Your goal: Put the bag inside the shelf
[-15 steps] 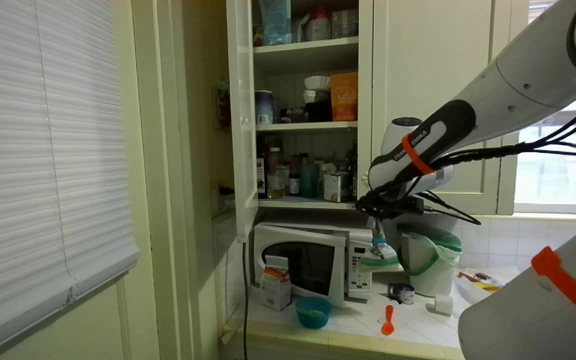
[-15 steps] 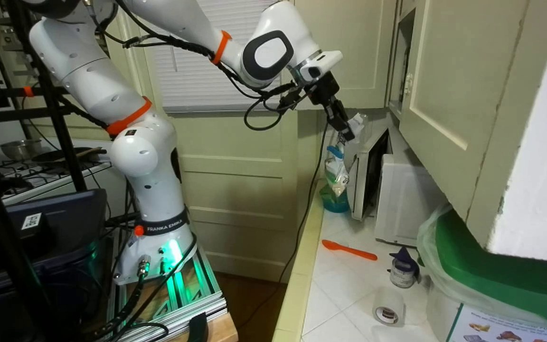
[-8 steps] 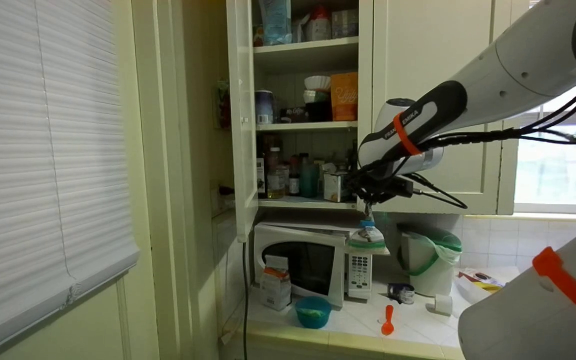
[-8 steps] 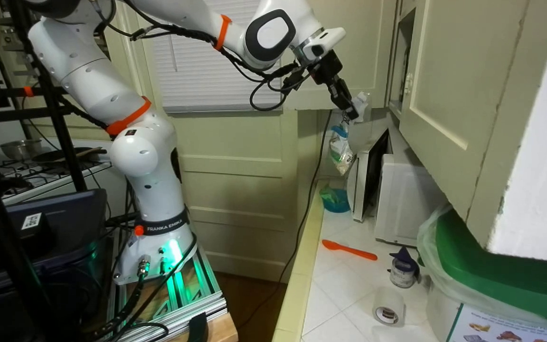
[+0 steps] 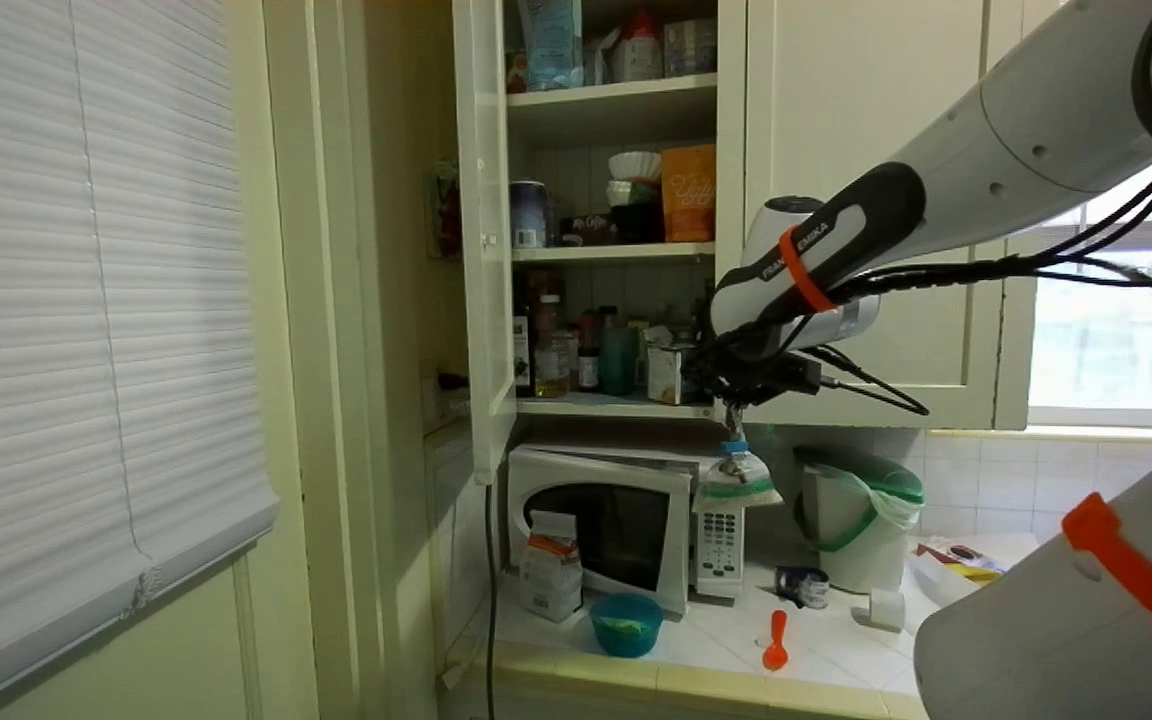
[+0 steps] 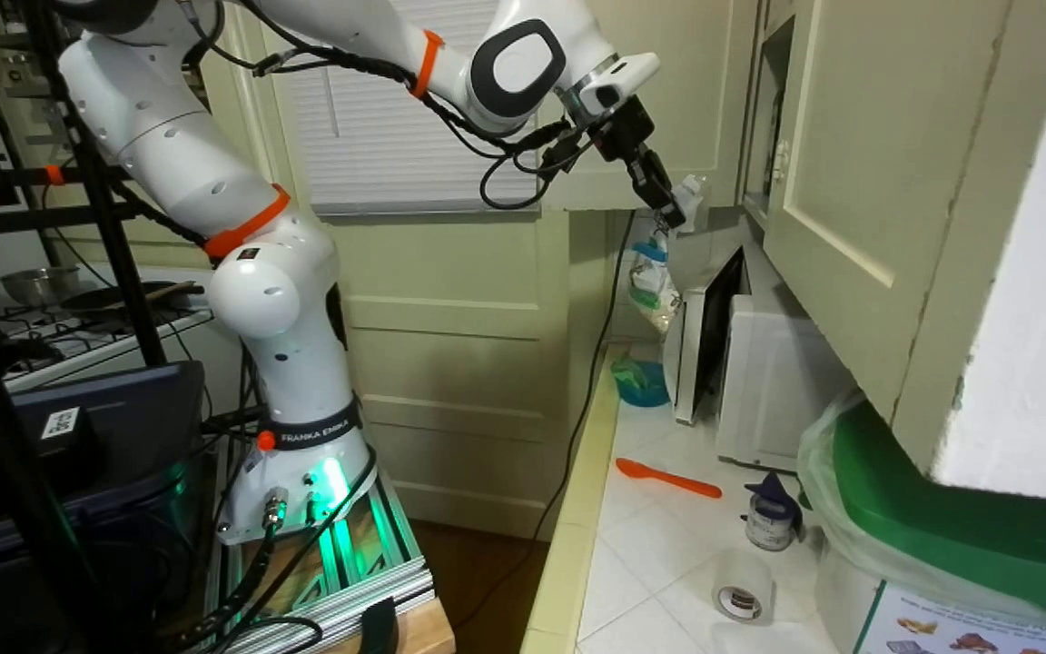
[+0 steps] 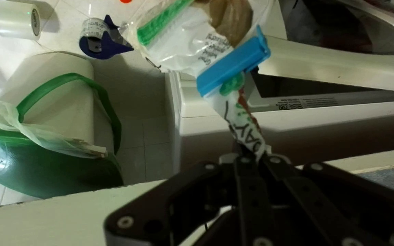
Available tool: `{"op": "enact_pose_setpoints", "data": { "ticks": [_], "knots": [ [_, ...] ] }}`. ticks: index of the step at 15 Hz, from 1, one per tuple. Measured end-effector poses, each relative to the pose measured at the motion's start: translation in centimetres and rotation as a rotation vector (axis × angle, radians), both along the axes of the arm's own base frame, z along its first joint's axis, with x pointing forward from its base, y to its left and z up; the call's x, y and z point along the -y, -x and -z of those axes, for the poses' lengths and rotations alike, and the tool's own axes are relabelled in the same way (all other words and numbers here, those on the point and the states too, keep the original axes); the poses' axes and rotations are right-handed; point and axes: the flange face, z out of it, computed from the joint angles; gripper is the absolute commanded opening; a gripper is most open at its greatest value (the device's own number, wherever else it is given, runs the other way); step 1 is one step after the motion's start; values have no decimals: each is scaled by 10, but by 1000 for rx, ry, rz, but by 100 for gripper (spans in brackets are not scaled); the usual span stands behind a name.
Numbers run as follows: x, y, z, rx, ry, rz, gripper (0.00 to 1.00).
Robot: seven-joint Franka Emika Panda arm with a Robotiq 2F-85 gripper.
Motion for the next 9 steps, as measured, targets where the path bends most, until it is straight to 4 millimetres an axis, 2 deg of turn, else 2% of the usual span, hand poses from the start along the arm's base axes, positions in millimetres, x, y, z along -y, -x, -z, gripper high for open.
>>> {"op": "enact_pose_setpoints", "data": {
  "ticks": [9],
  "knots": [
    [-21,-29,-43,60,63,-49,0]
  ]
}}
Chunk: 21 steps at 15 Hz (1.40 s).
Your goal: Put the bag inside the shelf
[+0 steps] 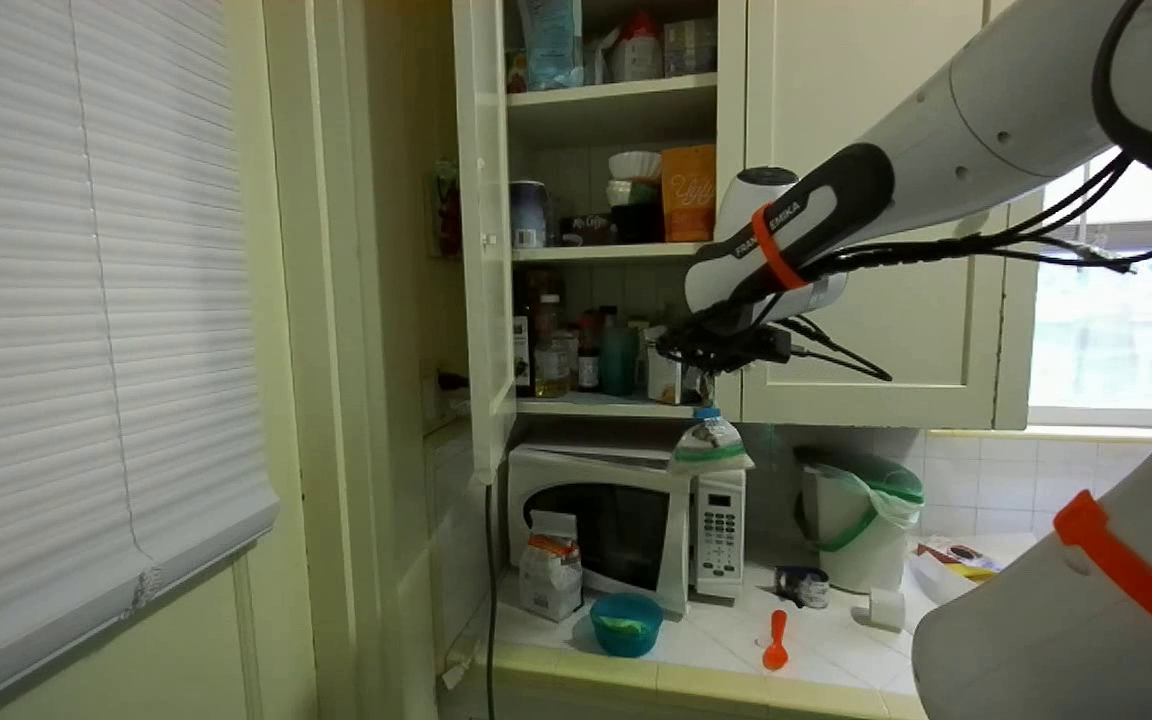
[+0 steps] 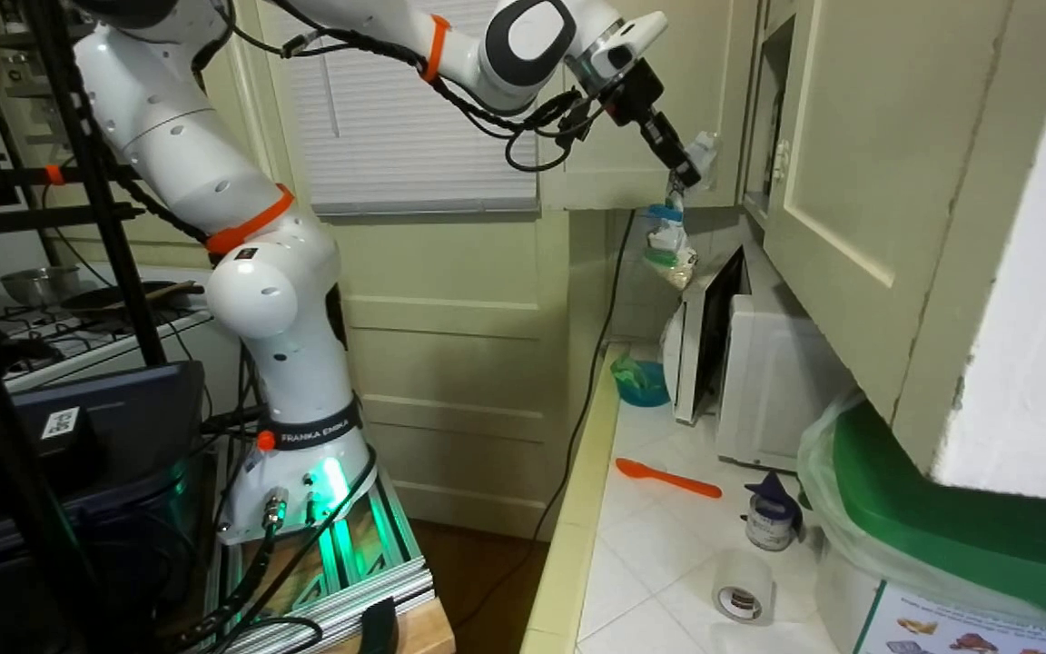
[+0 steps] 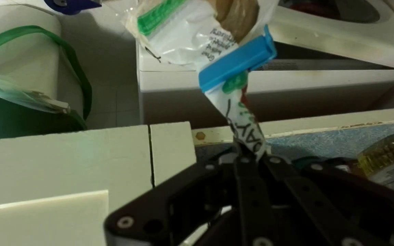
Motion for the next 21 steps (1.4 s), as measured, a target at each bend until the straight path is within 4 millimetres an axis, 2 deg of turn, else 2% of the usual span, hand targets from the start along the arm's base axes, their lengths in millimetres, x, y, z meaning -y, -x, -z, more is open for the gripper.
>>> {"op": "enact_pose_setpoints", "data": {
  "ticks": [15,21],
  "knots": [
    [-25,-66,-80,140,47,-37,0],
    [-23,-105,-94,217,64,-7,0]
  ]
}}
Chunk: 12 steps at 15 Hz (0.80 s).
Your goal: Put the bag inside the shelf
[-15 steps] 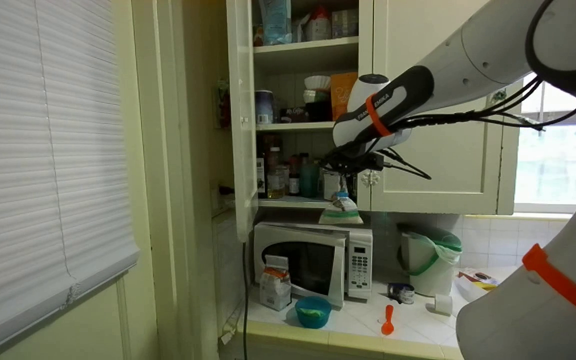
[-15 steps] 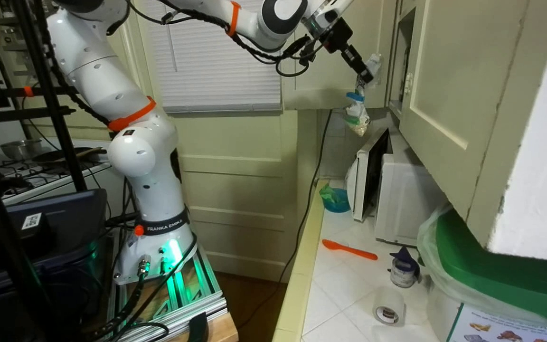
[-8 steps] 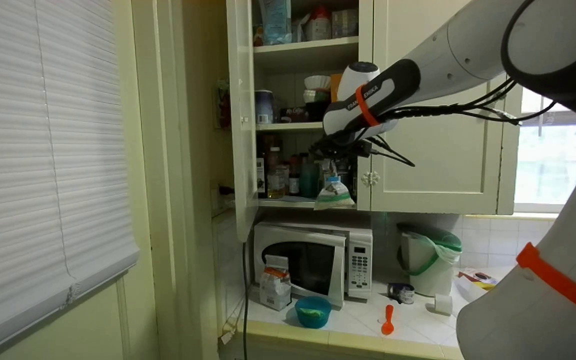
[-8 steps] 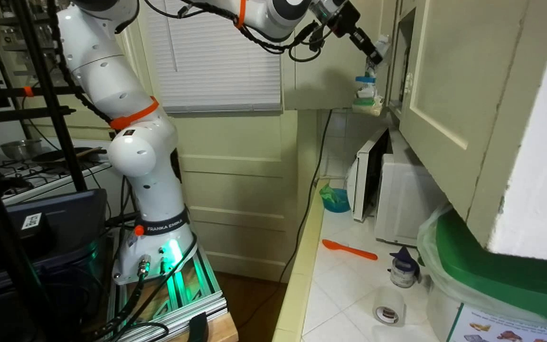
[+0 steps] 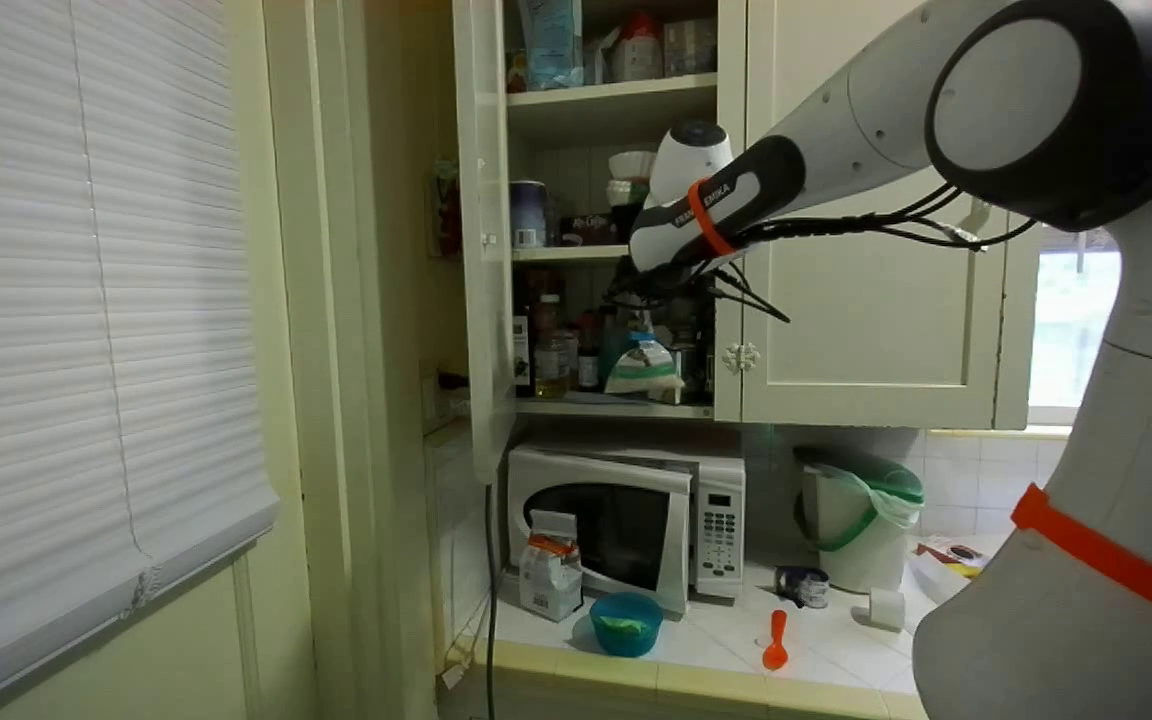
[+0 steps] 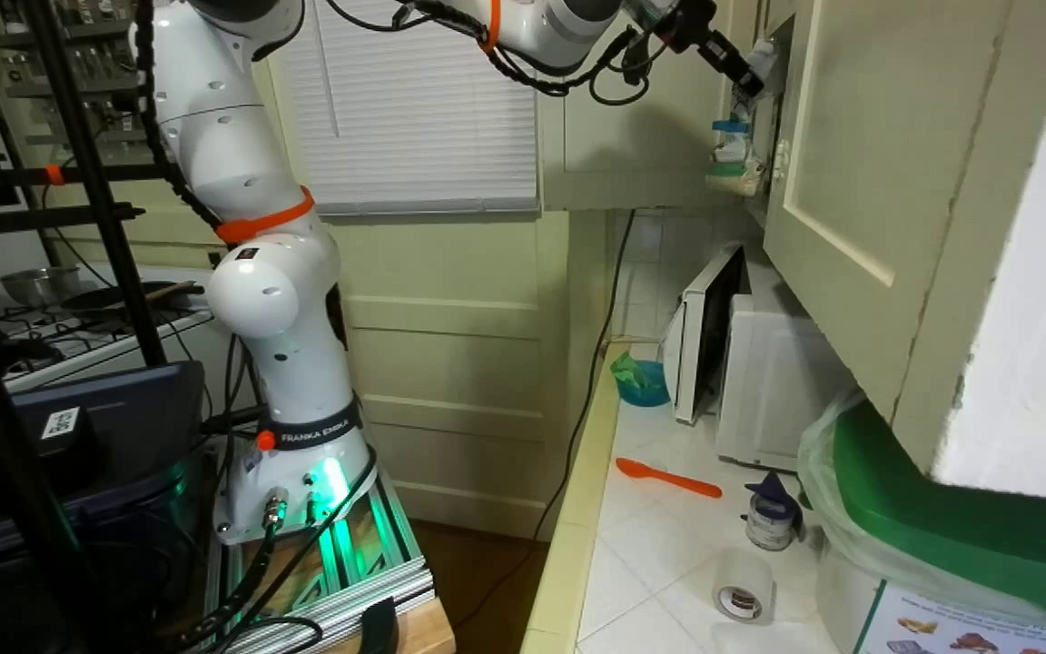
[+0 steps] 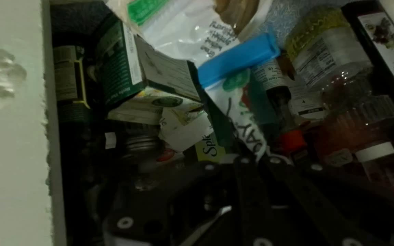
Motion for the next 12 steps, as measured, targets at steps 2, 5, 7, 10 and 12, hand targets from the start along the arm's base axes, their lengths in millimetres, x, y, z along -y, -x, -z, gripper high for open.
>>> {"op": "enact_pose_setpoints", "data": {
  "ticks": [2,5,7,10,12],
  "knots": [
    [-1,-14,1,22,9,-5,0],
    [-5,-34,7,48,7,-20,0],
    [-7,-44,12,66,-2,-27,0],
    [-6,-57,17,92,-14,-20,0],
    [-4,-65,19,106,-24,-7,0]
  ]
}}
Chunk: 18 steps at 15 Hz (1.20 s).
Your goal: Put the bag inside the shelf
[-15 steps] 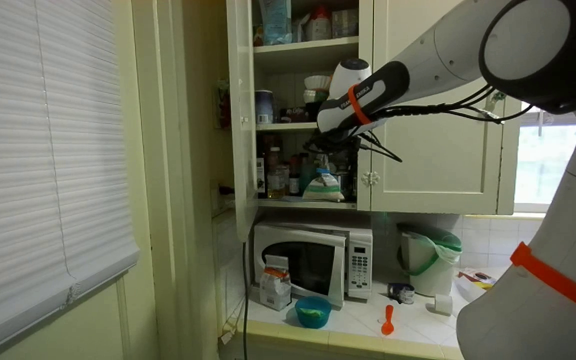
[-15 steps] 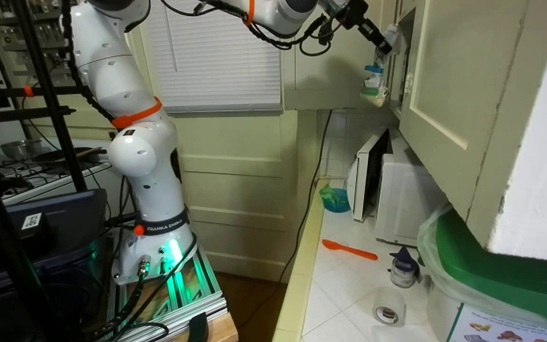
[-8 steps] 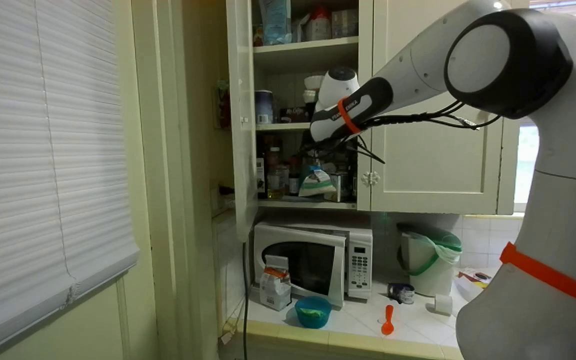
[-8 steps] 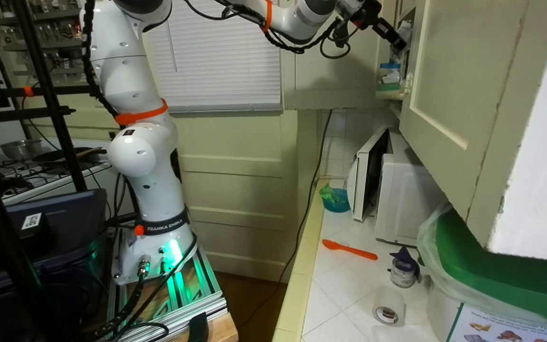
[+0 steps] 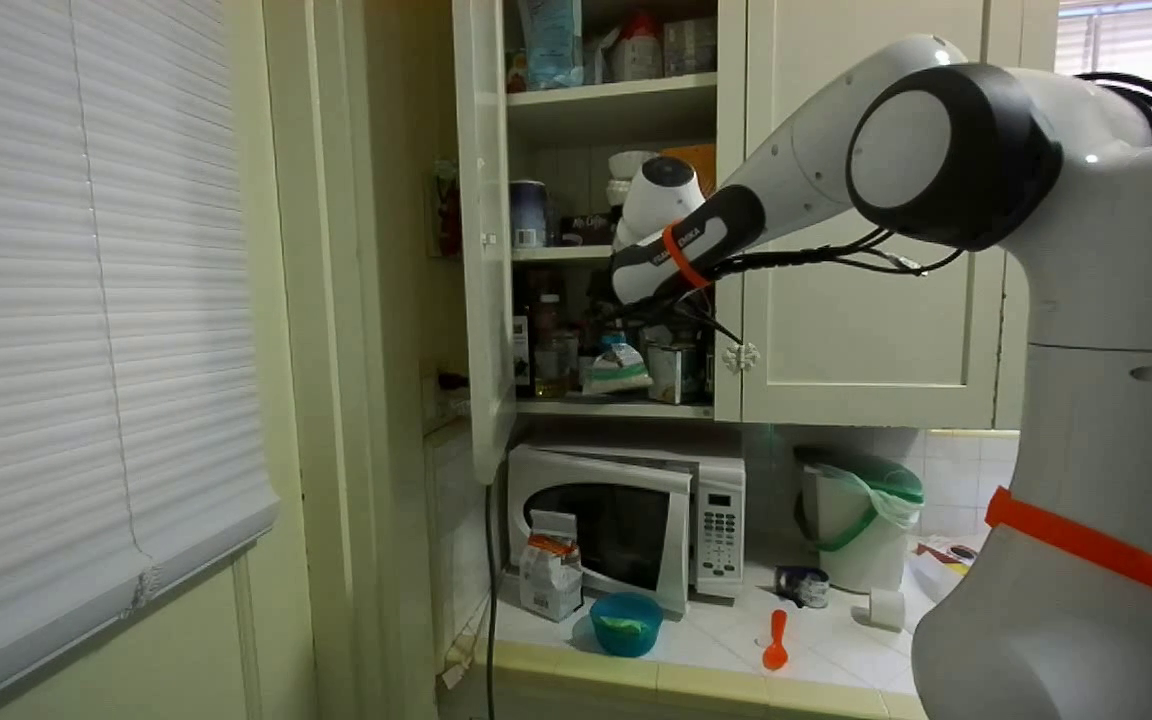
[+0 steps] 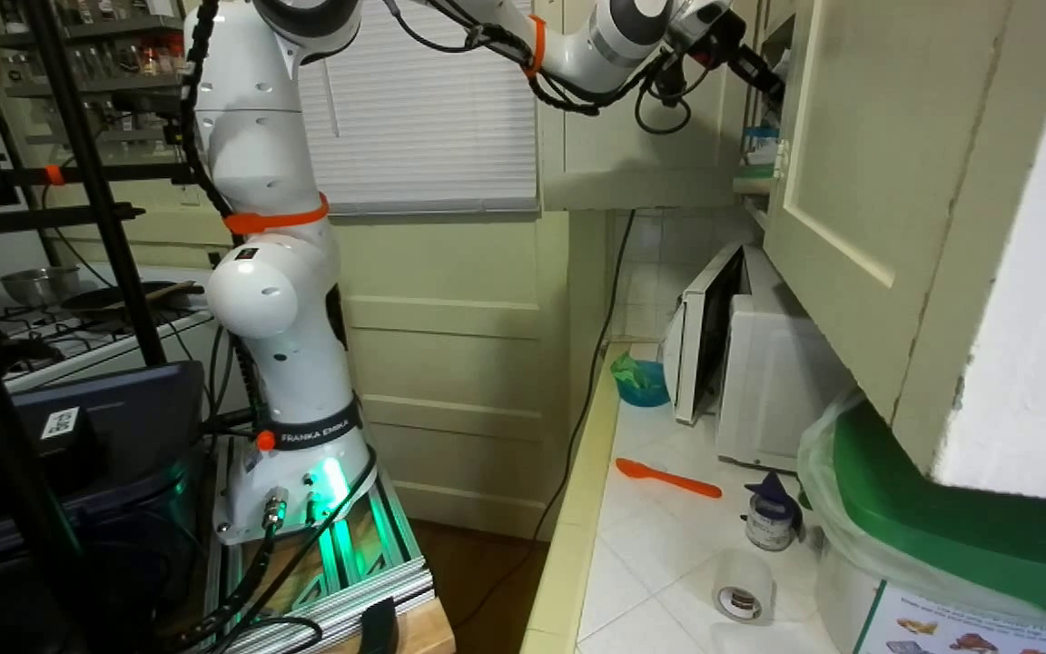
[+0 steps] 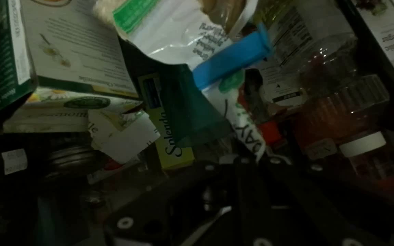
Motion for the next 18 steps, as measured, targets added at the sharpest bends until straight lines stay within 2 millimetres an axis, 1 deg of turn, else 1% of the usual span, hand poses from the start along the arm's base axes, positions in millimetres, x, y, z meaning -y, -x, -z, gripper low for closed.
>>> {"op": "enact_pose_setpoints", "data": {
  "ticks": [10,11,12,13,14,15,18],
  "knots": [
    [17,-29,11,56,-75,96,0],
    [18,-31,13,61,-83,107,2],
    [20,-34,16,65,-90,116,27],
    [20,-36,19,67,-95,124,27],
    [21,-38,22,69,-100,132,32],
    [21,-40,24,71,-104,137,38],
    [17,-43,28,75,-110,142,62]
  ]
}}
